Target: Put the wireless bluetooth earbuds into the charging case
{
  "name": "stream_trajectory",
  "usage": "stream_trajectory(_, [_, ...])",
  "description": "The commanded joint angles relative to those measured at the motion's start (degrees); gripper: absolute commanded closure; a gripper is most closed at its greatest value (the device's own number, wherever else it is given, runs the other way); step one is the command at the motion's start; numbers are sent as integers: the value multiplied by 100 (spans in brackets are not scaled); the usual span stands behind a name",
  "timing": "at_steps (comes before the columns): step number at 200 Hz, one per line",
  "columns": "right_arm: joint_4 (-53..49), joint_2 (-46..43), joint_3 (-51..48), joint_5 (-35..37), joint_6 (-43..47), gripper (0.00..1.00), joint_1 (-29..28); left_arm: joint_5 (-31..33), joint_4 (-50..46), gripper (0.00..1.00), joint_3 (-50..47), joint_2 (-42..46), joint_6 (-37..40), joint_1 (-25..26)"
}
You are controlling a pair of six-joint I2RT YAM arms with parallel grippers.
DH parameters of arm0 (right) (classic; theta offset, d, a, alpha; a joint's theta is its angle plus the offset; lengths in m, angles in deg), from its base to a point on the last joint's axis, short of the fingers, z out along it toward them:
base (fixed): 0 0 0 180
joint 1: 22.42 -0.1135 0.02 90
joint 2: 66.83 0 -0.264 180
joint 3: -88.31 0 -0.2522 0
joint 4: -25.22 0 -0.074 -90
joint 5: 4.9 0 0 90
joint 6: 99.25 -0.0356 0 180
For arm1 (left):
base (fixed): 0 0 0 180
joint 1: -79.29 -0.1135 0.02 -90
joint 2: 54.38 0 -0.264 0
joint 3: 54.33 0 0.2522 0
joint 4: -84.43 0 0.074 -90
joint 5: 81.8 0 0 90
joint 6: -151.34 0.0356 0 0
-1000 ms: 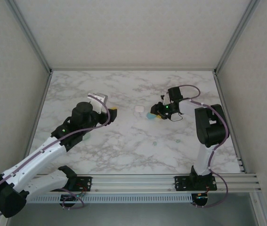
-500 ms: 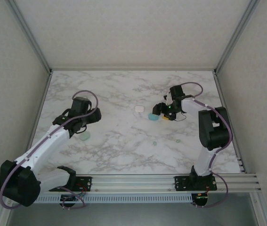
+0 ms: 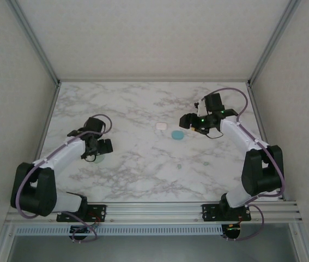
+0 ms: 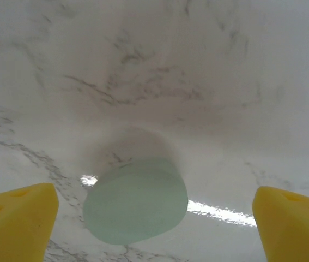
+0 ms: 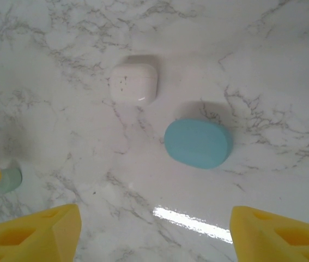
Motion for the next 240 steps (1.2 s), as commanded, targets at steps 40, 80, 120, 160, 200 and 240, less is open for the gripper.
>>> stream_trajectory(40, [-316, -132, -194, -133, 53, 26, 24, -951, -473, 11, 657, -1058, 867, -103])
stream_trajectory(80, [-349, -150, -229, -165, 34, 26, 22, -775, -754, 14, 676, -1192, 673, -103])
stream_trajectory(120, [-369, -115, -219, -188, 16, 26, 19, -715, -991, 19, 632, -1090, 496, -101])
stream_trajectory(160, [-360, -81, -230, -227, -9, 25, 20, -556, -1195, 26, 543, -963, 403, -100])
stream_trajectory(200, [-367, -70, -219, -228, -19, 25, 20, -588, -1155, 36, 474, -1022, 371, -101])
stream_trajectory(240, [-395, -97, -213, -235, -32, 25, 13, -618, -1040, 43, 421, -1128, 392, -93])
